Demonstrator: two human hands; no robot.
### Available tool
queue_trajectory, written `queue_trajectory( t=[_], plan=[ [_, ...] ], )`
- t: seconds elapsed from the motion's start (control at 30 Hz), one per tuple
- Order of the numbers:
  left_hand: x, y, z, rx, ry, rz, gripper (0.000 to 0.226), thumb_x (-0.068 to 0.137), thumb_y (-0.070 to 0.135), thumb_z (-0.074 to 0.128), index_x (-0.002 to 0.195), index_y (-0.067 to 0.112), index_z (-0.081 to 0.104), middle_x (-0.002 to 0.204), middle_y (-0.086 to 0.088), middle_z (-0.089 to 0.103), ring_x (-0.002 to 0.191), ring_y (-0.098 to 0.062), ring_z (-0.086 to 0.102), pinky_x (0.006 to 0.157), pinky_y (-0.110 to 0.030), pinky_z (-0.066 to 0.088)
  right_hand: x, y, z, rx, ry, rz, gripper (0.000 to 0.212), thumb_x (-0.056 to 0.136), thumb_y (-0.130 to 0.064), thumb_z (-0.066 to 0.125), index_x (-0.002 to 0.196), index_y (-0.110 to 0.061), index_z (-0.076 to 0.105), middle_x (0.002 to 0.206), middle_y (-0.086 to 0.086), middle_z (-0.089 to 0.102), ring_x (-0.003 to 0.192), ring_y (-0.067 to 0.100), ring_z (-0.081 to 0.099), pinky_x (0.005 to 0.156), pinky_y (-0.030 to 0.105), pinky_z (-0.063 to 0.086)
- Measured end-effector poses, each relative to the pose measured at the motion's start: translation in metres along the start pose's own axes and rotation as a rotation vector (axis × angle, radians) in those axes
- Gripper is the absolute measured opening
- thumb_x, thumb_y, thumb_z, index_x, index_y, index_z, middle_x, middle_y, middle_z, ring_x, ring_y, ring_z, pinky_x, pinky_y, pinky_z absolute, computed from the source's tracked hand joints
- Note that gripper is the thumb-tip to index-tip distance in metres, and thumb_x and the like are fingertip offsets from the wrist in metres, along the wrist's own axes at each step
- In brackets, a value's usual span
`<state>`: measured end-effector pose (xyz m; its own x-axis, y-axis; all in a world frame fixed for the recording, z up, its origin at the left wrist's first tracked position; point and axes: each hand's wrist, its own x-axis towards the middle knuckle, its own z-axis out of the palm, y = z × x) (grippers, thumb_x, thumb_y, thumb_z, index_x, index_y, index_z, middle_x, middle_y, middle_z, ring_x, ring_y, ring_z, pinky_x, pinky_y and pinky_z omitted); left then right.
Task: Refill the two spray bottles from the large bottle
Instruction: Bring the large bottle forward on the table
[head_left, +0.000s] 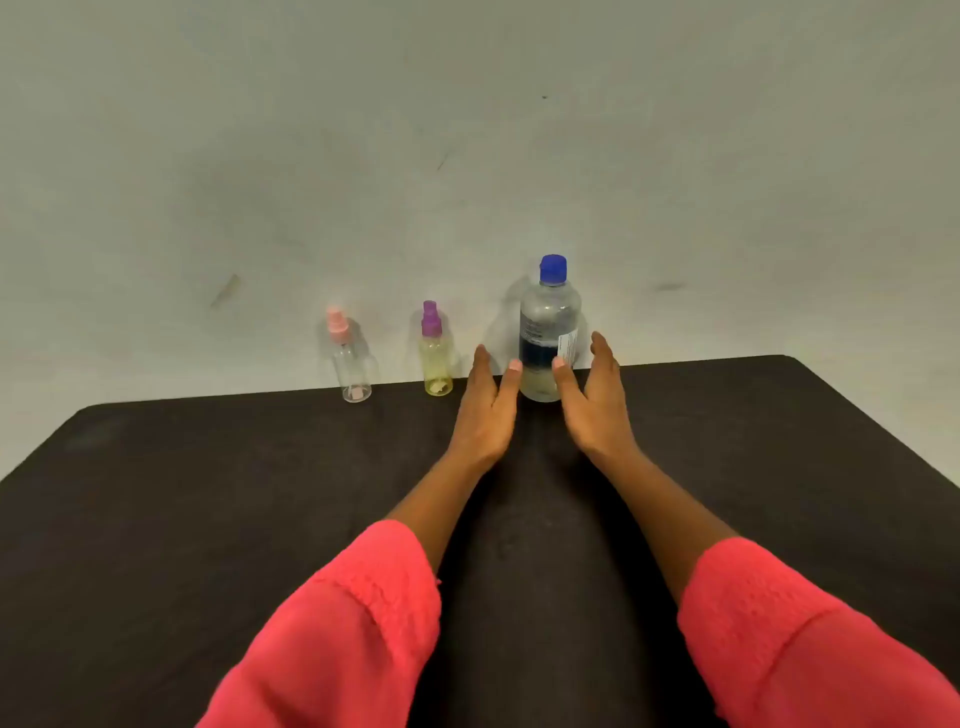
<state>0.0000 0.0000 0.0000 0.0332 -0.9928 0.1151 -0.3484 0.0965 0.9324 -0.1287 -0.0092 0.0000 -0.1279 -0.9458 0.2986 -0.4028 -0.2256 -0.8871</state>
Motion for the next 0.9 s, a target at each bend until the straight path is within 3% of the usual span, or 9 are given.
queue_trajectory(
  t=[0.1, 0.17, 0.27, 0.4, 0.6, 0.7, 0.9],
  plan=[
    [0.017, -0.001, 0.009, -0.010, 0.070, 0.082, 0.070, 0.091, 0.063, 0.033, 0.137, 0.010, 0.038, 0.139, -0.011, 0.047, 0.127, -0.022, 0.047, 0.108, -0.043, 0.038, 0.018, 0.008, 0.003, 0.045, -0.010, -0.032, 0.065, 0.094, -0.043, 0.055, 0.148, -0.020, 0.026, 0.147, 0.005, 0.037, 0.133, 0.020, 0.041, 0.110, 0.041, 0.039],
    [0.022, 0.000, 0.015, -0.023, 0.049, 0.113, 0.049, 0.097, 0.052, 0.034, 0.123, 0.013, 0.046, 0.127, -0.009, 0.054, 0.114, -0.018, 0.054, 0.100, -0.038, 0.044, 0.022, 0.011, 0.006, 0.046, -0.063, -0.035, 0.067, 0.091, -0.048, 0.057, 0.146, -0.022, 0.030, 0.142, 0.005, 0.041, 0.128, 0.019, 0.046, 0.105, 0.043, 0.045],
    [0.025, -0.002, 0.019, -0.022, 0.031, 0.139, 0.049, 0.097, 0.052, 0.030, 0.127, 0.016, 0.046, 0.130, -0.006, 0.053, 0.118, -0.017, 0.051, 0.101, -0.038, 0.042, 0.023, 0.012, 0.006, 0.053, -0.108, -0.068, 0.067, 0.086, -0.059, 0.053, 0.141, -0.024, 0.037, 0.136, 0.002, 0.050, 0.124, 0.018, 0.051, 0.103, 0.044, 0.046],
    [0.021, -0.003, 0.018, 0.003, 0.028, 0.122, 0.062, 0.091, 0.060, 0.027, 0.133, 0.018, 0.044, 0.134, -0.005, 0.051, 0.122, -0.018, 0.050, 0.104, -0.041, 0.040, 0.016, 0.008, 0.003, 0.061, -0.129, -0.098, 0.039, 0.096, -0.038, 0.052, 0.132, -0.024, 0.045, 0.126, 0.001, 0.057, 0.116, 0.017, 0.055, 0.101, 0.044, 0.046],
    [-0.005, 0.003, 0.018, -0.021, 0.056, 0.102, 0.060, 0.090, 0.058, 0.030, 0.131, 0.017, 0.046, 0.131, -0.006, 0.052, 0.118, -0.019, 0.053, 0.102, -0.044, 0.042, -0.008, 0.002, -0.002, 0.054, -0.128, -0.092, 0.054, 0.088, -0.054, 0.047, 0.133, -0.024, 0.044, 0.128, 0.000, 0.055, 0.117, 0.016, 0.054, 0.101, 0.044, 0.047],
    [-0.022, 0.004, 0.019, -0.034, 0.068, 0.095, 0.070, 0.084, 0.068, 0.030, 0.130, 0.018, 0.047, 0.130, -0.006, 0.053, 0.116, -0.018, 0.054, 0.101, -0.044, 0.044, -0.025, -0.002, -0.007, 0.052, -0.118, -0.087, 0.065, 0.084, -0.060, 0.045, 0.136, -0.022, 0.043, 0.129, 0.000, 0.054, 0.118, 0.015, 0.053, 0.101, 0.043, 0.046],
    [-0.070, 0.009, 0.019, -0.049, 0.059, 0.068, 0.062, 0.088, 0.060, 0.033, 0.134, 0.021, 0.044, 0.135, -0.004, 0.049, 0.118, -0.015, 0.052, 0.104, -0.042, 0.042, -0.069, -0.008, -0.021, 0.071, -0.129, -0.066, 0.061, 0.086, -0.058, 0.048, 0.137, -0.026, 0.042, 0.131, -0.001, 0.053, 0.121, 0.014, 0.053, 0.102, 0.044, 0.046]
  ],
)
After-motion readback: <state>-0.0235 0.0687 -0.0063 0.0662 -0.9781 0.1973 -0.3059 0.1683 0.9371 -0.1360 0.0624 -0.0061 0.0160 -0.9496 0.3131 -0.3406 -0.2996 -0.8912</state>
